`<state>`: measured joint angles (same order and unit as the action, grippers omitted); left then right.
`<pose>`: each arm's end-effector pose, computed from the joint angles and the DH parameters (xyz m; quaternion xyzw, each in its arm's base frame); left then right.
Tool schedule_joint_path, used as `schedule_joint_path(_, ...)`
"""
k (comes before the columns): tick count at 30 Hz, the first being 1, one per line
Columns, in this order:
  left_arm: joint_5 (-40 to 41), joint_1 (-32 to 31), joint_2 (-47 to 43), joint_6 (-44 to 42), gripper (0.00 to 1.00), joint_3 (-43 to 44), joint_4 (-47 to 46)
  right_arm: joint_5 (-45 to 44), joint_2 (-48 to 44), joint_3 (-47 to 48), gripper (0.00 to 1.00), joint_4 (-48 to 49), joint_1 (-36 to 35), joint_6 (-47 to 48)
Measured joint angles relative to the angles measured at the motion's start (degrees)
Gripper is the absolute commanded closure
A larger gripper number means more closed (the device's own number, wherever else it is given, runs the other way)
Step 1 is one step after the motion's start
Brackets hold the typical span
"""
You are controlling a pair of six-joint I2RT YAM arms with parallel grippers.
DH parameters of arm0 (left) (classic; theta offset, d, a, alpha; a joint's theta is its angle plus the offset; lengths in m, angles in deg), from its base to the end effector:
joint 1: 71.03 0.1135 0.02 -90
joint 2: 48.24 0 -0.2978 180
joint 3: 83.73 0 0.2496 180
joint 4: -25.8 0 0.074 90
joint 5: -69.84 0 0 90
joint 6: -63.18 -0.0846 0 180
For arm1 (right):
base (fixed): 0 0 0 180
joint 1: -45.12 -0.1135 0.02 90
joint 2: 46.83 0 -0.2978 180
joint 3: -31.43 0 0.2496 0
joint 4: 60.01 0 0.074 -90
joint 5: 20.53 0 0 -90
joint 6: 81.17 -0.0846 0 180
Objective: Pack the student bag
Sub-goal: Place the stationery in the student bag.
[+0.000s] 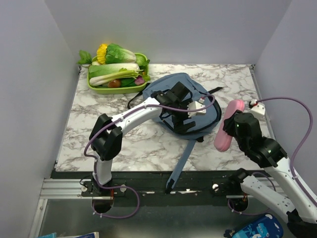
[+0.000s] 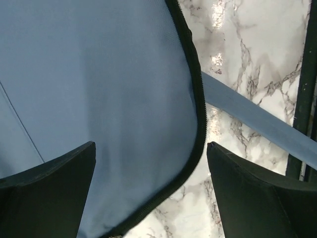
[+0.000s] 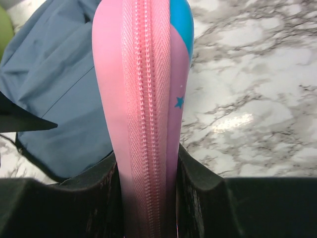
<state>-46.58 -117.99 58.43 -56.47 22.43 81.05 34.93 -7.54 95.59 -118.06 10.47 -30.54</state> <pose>0.2723 -0.3468 0.2728 0.6295 0.6884 -0.2590 0.2505 0.1393 0.0380 0.3284 0.1757 0.8334 0.0650 0.5200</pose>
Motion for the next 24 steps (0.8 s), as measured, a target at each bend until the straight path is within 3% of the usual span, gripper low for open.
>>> schedule_joint_path(7,1.81,-1.57,7.08,-3.34,0.01,10.99,1.86,-0.92,-1.57,1.46,0.80,-2.29,6.23,3.17)
schedule_joint_path(15,0.09,-3.82,12.09,-7.10,0.01,13.22,5.97,0.59,-1.42,1.46,0.81,-2.40,8.15,4.55)
schedule_joint_path(24,-2.03,-5.70,9.57,-9.64,0.01,9.31,6.73,3.10,-0.68,1.44,0.82,-2.25,8.85,4.96)
